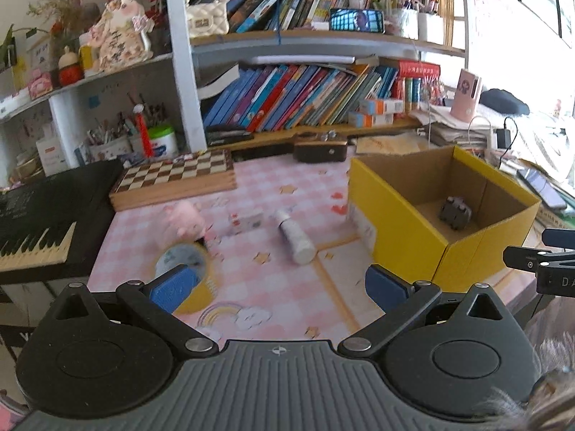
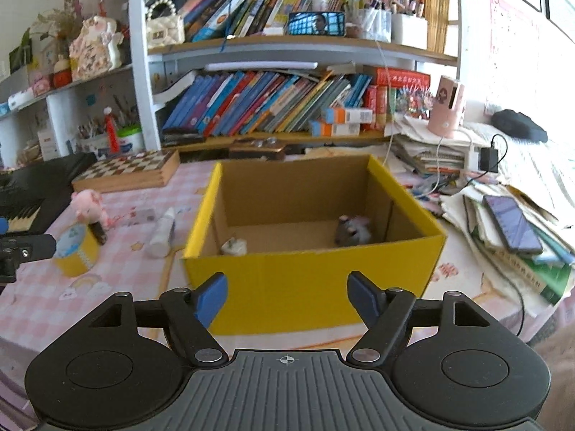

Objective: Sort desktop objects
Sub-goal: 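Withdraw both open tools up and out of the yellow box, then move the left tool toward the yellow tape roll while the right approaches the white spray bottle, then grip the tape roll rim with the left tool while the right grips the spray bottle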

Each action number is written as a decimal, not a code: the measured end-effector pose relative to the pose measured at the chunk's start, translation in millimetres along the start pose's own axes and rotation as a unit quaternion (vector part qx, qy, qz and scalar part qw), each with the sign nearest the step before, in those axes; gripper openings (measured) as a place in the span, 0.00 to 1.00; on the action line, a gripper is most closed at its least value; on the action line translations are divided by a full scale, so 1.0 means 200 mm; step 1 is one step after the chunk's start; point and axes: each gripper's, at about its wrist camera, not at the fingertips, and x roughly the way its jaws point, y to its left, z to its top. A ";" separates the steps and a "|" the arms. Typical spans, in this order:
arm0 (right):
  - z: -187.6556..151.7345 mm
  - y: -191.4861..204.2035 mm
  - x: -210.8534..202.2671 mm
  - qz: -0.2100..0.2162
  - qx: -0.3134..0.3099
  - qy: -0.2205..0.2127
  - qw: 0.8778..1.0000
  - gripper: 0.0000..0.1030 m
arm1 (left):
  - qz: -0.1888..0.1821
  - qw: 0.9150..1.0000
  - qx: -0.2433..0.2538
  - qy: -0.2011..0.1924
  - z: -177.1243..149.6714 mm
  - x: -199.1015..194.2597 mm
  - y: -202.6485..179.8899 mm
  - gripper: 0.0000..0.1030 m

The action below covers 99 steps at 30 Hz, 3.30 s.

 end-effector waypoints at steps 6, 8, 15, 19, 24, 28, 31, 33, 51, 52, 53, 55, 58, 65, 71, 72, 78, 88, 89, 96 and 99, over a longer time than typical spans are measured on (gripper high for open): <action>-0.02 0.19 -0.02 0.004 -0.019 0.002 1.000 0.82 | 0.003 1.000 0.003 0.023 -0.09 -0.01 0.12 1.00; -0.03 0.24 -0.02 0.008 -0.025 0.004 1.000 0.83 | 0.003 1.000 0.002 0.029 -0.11 -0.02 0.16 1.00; -0.07 0.42 -0.02 0.022 -0.037 0.016 0.999 0.85 | 0.001 0.999 0.000 0.041 -0.17 -0.04 0.29 1.00; -0.09 0.51 -0.01 0.030 -0.042 0.022 0.998 0.85 | 0.004 0.999 0.000 0.046 -0.21 -0.06 0.36 1.00; -0.11 0.64 0.00 0.042 -0.056 0.027 0.997 0.85 | 0.013 0.998 -0.013 0.052 -0.25 -0.07 0.47 1.00; -0.12 0.72 0.00 0.049 -0.070 0.031 0.996 0.85 | 0.018 0.998 -0.024 0.057 -0.28 -0.08 0.54 1.00; -0.13 0.77 0.00 0.051 -0.075 0.033 0.995 0.85 | 0.017 0.998 -0.028 0.060 -0.30 -0.08 0.59 1.00; -0.13 0.80 0.01 0.052 -0.076 0.035 0.995 0.85 | 0.016 0.998 -0.030 0.061 -0.32 -0.08 0.61 1.00; -0.09 0.92 0.10 0.061 -0.068 0.055 0.994 0.85 | 0.018 0.996 -0.049 0.070 -0.36 -0.04 0.74 1.00; -0.09 0.92 0.11 0.061 -0.068 0.055 0.994 0.85 | 0.017 0.996 -0.050 0.069 -0.35 -0.03 0.74 1.00; -0.09 0.92 0.12 0.061 -0.068 0.055 0.994 0.85 | 0.018 0.996 -0.050 0.070 -0.35 -0.02 0.73 1.00; -0.08 0.92 0.14 0.063 -0.068 0.056 0.994 0.85 | 0.020 0.996 -0.052 0.071 -0.34 0.01 0.73 1.00; -0.07 0.93 0.19 0.067 -0.069 0.058 0.994 0.85 | 0.023 0.996 -0.055 0.069 -0.31 0.05 0.73 1.00; 0.01 0.90 0.34 0.074 -0.071 0.070 0.992 0.85 | 0.033 0.995 -0.061 0.078 -0.24 0.19 0.72 1.00; 0.07 0.88 0.50 0.066 -0.070 0.081 0.992 0.85 | 0.031 0.994 -0.053 0.090 -0.19 0.32 0.67 1.00; 0.08 0.87 0.53 0.066 -0.069 0.083 0.992 0.85 | 0.032 0.994 -0.052 0.091 -0.18 0.34 0.67 1.00; 0.13 0.85 0.70 0.066 -0.070 0.094 0.991 0.85 | 0.043 0.992 -0.058 0.104 -0.13 0.51 0.65 1.00; 0.25 0.83 1.00 0.075 -0.062 0.123 0.988 0.85 | 0.041 0.991 -0.040 0.118 -0.04 0.77 0.61 1.00; 0.26 0.83 1.03 0.076 -0.063 0.125 0.987 0.85 | 0.040 0.991 -0.042 0.119 -0.04 0.79 0.61 1.00; 0.27 0.83 1.17 0.080 -0.068 0.144 0.984 0.84 | 0.027 0.989 -0.036 0.138 -0.03 0.92 0.59 0.96; 0.26 0.84 1.23 0.083 -0.072 0.159 0.981 0.84 | 0.027 0.988 -0.029 0.148 -0.04 0.96 0.58 0.90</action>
